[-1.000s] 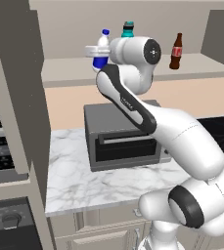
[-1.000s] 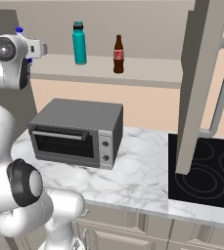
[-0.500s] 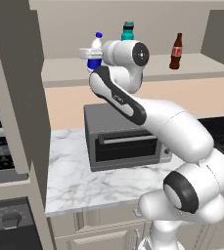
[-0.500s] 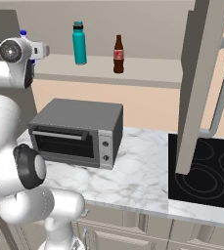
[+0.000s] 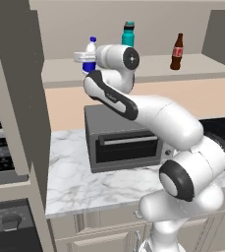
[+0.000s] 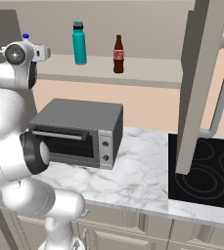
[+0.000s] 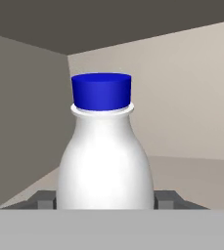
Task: Pick the bottled water, bottled drink, water bottle from the counter and place them in the open cabinet.
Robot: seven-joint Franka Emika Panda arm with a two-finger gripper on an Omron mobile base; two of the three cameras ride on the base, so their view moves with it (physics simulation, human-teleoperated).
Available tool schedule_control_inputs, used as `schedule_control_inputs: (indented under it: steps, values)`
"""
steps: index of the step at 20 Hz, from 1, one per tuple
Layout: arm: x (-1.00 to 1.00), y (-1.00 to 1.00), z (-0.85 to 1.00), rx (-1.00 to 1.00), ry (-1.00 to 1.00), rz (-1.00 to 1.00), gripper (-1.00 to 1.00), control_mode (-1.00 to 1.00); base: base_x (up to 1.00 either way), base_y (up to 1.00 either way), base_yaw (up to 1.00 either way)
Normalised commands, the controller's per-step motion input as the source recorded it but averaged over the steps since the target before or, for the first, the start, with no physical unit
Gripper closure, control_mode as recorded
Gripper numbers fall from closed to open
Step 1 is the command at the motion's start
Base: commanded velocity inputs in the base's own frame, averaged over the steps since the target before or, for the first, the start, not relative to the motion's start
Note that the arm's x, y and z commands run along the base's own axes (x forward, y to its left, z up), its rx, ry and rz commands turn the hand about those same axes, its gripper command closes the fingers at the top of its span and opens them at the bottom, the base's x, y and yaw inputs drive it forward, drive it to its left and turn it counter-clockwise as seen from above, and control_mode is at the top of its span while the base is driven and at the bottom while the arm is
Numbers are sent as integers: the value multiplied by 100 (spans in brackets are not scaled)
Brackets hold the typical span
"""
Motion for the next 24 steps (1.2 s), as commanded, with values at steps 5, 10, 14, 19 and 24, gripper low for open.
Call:
schedule_control_inputs:
  steps: [5,10,14,19,24]
  values:
    - [31,14,-11,0,0,0,100,-100,0,0,0]
    - [31,15,-11,0,2,0,100,-100,0,0,0]
    - [28,18,-29,-2,1,0,100,-100,0,0,0]
    - [19,24,-27,-1,0,0,100,-100,0,0,0]
    - [23,23,-23,0,0,0,100,-100,0,0,0]
